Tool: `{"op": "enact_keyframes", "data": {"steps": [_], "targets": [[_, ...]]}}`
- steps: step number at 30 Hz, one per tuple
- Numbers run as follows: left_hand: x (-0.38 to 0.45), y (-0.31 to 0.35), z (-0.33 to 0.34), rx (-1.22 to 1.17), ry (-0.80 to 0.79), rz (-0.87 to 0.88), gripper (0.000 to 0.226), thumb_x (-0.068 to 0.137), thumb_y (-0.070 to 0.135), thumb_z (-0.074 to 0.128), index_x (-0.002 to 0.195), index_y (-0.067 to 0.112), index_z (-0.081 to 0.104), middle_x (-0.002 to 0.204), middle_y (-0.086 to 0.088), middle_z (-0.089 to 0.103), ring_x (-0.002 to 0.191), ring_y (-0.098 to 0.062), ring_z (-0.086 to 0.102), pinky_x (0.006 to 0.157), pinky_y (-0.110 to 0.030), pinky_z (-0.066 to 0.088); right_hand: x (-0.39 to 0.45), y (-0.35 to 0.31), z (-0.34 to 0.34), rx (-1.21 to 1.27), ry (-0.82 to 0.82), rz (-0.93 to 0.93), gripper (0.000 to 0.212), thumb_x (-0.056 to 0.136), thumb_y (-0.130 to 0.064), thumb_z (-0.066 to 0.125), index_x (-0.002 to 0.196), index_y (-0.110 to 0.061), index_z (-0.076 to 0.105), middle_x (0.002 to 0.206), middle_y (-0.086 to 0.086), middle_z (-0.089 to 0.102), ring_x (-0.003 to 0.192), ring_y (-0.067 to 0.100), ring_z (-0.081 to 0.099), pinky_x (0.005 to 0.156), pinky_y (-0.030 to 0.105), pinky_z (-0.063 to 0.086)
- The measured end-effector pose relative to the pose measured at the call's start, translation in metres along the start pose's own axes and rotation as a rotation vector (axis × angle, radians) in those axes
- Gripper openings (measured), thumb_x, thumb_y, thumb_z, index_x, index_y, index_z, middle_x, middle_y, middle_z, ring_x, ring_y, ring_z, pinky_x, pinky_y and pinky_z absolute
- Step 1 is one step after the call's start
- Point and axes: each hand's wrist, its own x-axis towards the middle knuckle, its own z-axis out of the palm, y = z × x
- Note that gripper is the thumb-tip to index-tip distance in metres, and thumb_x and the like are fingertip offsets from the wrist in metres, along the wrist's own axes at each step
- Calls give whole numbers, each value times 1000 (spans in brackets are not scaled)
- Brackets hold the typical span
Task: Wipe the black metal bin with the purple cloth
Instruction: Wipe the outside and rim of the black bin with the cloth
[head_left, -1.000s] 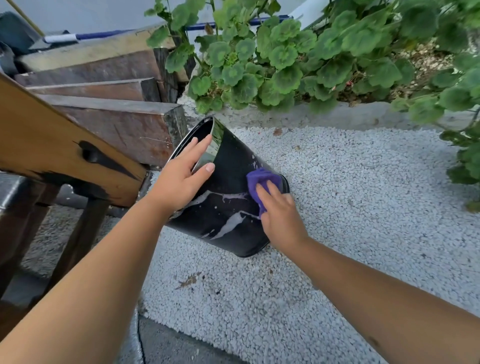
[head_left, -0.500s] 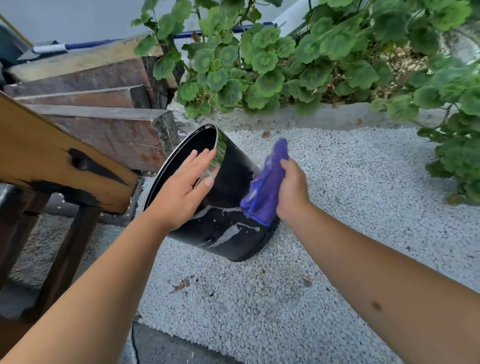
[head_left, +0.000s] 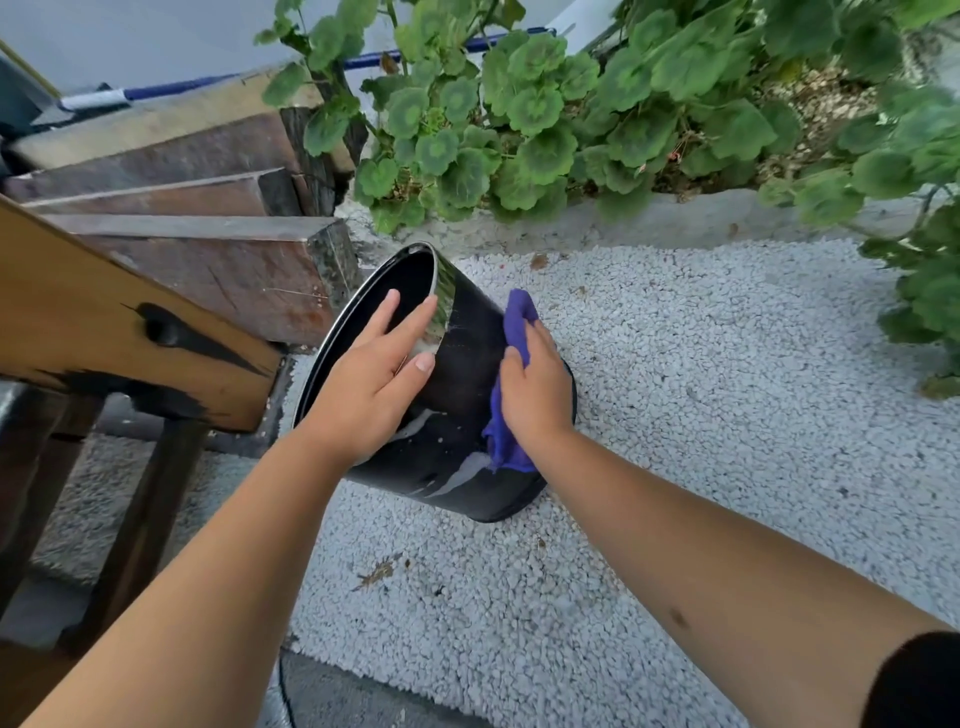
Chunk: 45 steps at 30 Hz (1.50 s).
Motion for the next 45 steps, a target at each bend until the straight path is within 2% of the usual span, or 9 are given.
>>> {"op": "enact_keyframes", "data": {"steps": [6,10,19,22,26,29,35,40,45], "targets": [[0,11,8,-24,-33,-21,50,99,44,41,146,51,25,151,25,9,144,10,-2,90,9,11,-7,52,-32,-259,-80,59,45,100,-12,37,144,-11,40,152,5,39,137,25,39,113,40,32],[-1,15,12,-35,-38,-22,47,100,47,40,144,56,25,154,21,11,143,11,-3,95,3,13,0,70,-57,-418,-106,129,25,88,-3,43,108,-11,56,107,12,58,100,31,57,81,35,43],[1,14,12,-97,-5,-23,46,102,30,39,143,49,32,130,58,21,141,16,-1,97,7,9,23,-39,-46,781,115,383,12,79,-28,62,84,-22,72,90,11,74,90,36,70,87,52,56],[2,9,14,-131,-11,-28,45,100,32,39,139,54,30,144,31,39,144,10,0,107,-3,14,18,-75,-31,873,20,207,17,79,-39,63,86,-25,70,95,5,74,94,24,70,92,45,53],[3,2,13,-127,-11,-23,44,100,39,38,137,60,29,148,36,26,144,9,0,112,-13,16,-18,-72,-8,468,-160,-85,18,79,-54,57,97,-53,57,106,-22,65,99,-5,61,88,21,46],[5,-2,12,-252,-15,-27,44,100,36,40,136,61,34,144,46,23,143,13,1,110,-12,24,-30,-47,-4,234,-140,-256,22,88,-43,56,107,-50,48,131,-13,59,120,6,54,100,29,44],[7,-8,1,-145,21,-65,45,100,36,37,142,50,34,160,1,25,147,3,3,102,1,13,-55,16,-9,-152,-361,-589,28,91,-5,55,111,-22,46,158,7,29,146,11,11,111,11,15],[5,-7,0,-137,20,-93,43,102,35,38,141,54,34,162,7,17,143,11,2,101,3,10,-59,53,-21,-156,-205,-266,25,96,-7,51,116,-21,49,157,-4,33,137,7,32,98,24,36],[5,1,7,-159,-11,-87,43,103,35,38,139,58,33,162,8,13,143,12,1,100,0,12,-43,72,-43,-229,-81,150,21,98,-15,48,105,-33,40,87,-3,58,87,30,62,69,31,36]]}}
